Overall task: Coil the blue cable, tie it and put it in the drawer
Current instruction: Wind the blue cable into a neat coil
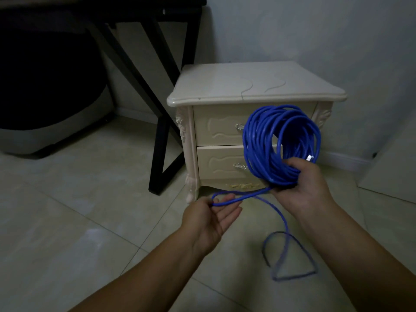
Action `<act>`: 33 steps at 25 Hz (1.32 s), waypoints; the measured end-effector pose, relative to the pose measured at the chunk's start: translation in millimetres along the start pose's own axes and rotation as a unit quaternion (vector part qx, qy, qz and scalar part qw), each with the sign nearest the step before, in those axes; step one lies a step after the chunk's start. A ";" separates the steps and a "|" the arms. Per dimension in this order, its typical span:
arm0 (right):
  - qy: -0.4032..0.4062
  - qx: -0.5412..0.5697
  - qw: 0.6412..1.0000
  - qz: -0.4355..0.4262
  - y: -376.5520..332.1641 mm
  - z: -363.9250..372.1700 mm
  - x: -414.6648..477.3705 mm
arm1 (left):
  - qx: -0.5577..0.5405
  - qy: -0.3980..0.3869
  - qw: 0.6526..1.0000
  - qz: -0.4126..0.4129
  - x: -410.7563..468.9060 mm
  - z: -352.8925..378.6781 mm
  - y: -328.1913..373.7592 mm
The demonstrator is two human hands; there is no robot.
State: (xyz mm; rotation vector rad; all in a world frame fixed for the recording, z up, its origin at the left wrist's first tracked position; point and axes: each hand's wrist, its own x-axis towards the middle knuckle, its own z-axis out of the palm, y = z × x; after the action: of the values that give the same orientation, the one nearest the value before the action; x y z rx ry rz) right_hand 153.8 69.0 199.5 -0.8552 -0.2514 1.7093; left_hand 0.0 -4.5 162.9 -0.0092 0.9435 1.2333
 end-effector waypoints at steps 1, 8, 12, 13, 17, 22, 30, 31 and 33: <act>-0.006 -0.008 1.000 -0.003 -3.4 -0.7 1.0 | 0.040 0.016 0.999 0.005 0.9 -1.7 4.3; -0.046 -0.428 0.897 -0.097 -8.5 -4.6 -5.8 | 0.427 -0.015 0.850 0.308 -18.7 4.8 54.4; -0.136 -0.705 0.673 -0.179 13.4 3.7 -25.4 | 0.664 -0.126 0.670 0.308 -23.6 8.4 49.7; -0.159 -0.722 0.647 -0.186 19.1 4.8 -28.3 | 0.701 -0.124 0.625 0.322 -20.8 7.8 44.3; -0.206 -0.743 0.591 -0.236 34.8 -1.7 -30.7 | 0.699 -0.072 0.603 0.377 -9.1 3.2 36.7; -0.188 -0.670 0.680 -0.230 17.8 3.5 -28.6 | 0.568 -0.020 0.721 0.397 -11.1 12.4 32.6; -0.129 -0.339 0.926 -0.104 41.5 -6.0 -11.6 | 0.303 0.047 0.885 0.349 -5.2 15.8 38.4; -0.112 -0.302 0.943 -0.088 45.7 -6.7 -10.3 | 0.278 0.047 0.896 0.343 -4.3 15.7 35.8; -0.100 -0.262 0.957 -0.071 46.8 -7.4 -9.1 | 0.255 0.038 0.906 0.337 -4.1 15.9 29.9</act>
State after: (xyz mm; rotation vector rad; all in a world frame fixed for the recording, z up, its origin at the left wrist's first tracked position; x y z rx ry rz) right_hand 124.1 43.5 171.2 -1.0152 -0.9131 1.6139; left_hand -14.3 11.2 189.5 0.7454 1.3779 1.5767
